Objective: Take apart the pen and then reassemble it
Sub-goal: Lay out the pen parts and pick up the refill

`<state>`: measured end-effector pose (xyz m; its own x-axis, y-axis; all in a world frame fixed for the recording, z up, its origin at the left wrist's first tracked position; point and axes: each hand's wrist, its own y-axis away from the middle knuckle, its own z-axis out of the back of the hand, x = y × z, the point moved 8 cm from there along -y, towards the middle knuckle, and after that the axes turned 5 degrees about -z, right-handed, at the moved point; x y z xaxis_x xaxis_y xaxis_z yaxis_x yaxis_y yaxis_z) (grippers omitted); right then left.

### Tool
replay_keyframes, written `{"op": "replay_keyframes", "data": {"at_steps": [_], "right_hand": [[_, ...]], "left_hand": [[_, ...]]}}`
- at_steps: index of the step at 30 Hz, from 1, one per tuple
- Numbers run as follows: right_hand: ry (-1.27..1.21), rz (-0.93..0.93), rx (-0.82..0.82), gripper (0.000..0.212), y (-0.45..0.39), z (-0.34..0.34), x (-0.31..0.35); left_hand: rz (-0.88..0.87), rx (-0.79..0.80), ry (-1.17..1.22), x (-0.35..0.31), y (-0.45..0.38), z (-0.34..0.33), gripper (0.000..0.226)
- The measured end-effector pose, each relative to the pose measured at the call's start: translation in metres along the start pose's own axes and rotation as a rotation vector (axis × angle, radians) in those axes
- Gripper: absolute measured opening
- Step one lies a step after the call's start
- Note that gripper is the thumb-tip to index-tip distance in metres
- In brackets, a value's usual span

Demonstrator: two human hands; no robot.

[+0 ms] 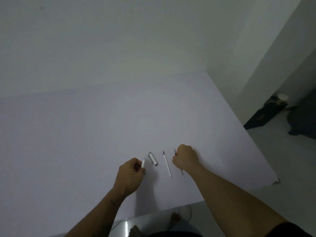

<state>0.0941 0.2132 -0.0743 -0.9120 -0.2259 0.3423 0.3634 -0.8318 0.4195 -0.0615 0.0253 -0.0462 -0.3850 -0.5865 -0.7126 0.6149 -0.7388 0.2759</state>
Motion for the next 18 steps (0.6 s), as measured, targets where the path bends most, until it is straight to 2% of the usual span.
{"op": "replay_keyframes", "data": {"at_steps": [3, 8, 11, 14, 18], "right_hand": [[0.026, 0.031, 0.011, 0.013, -0.003, -0.003, 0.000], [0.008, 0.056, -0.015, 0.029, -0.003, 0.006, 0.004], [0.038, 0.113, 0.017, 0.028, 0.003, 0.000, 0.021], [0.119, 0.176, 0.052, 0.016, 0.010, -0.014, 0.037], [0.239, 0.171, 0.045, 0.029, 0.012, -0.026, 0.039]], "left_hand": [[0.016, -0.008, -0.027, 0.001, 0.004, -0.006, 0.002], [0.046, -0.051, -0.020, -0.001, 0.003, -0.009, 0.002], [0.049, -0.072, -0.014, -0.006, 0.003, -0.013, 0.001], [0.058, -0.086, 0.012, -0.012, 0.003, -0.013, 0.002], [0.092, -0.127, 0.096, -0.017, 0.005, -0.004, 0.003]]}}
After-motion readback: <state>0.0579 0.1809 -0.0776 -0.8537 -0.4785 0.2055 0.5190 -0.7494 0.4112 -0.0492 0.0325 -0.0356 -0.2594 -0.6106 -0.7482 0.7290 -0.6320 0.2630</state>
